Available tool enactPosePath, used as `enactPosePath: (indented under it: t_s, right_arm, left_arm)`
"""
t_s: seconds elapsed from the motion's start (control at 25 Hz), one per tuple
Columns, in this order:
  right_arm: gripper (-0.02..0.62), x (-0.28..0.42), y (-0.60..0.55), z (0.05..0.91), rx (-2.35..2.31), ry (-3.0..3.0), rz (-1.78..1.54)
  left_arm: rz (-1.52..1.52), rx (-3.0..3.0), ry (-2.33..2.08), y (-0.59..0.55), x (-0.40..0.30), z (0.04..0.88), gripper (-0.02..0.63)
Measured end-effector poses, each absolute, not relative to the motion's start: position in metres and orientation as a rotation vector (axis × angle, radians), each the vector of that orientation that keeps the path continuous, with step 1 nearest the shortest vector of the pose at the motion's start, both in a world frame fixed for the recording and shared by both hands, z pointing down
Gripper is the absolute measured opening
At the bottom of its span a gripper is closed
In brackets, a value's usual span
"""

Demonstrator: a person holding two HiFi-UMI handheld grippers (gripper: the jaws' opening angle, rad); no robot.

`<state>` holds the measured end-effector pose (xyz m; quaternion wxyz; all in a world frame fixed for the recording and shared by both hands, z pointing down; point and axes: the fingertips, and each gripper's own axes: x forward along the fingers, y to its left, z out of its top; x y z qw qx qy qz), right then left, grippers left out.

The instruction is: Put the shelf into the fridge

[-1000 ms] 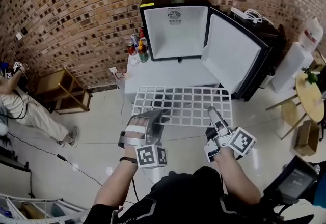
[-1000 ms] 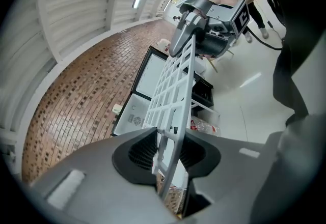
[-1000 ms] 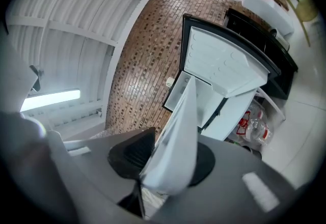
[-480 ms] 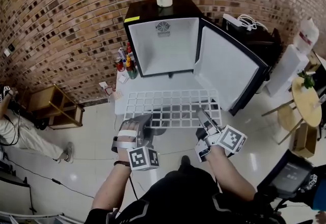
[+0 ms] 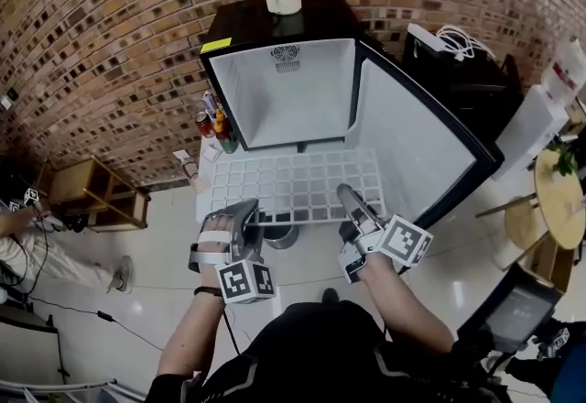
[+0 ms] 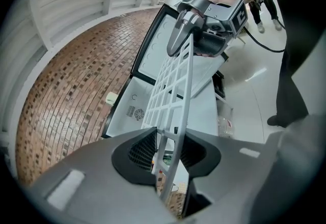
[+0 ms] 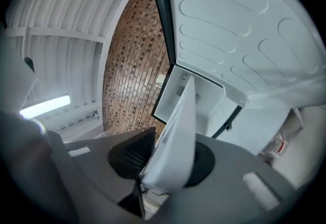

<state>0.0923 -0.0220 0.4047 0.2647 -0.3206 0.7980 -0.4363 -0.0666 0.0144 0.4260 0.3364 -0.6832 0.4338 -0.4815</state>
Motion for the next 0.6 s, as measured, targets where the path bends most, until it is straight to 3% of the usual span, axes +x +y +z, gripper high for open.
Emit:
enactPosePath:
  t_s: [0.6]
  right_arm:
    - [0.098,0.087,-0.132,0.417,-0.884,2.135,-1.211]
  left_arm:
    - [-1.283,-1.784,1.101,-0.095,-0.074,0.433,0.100]
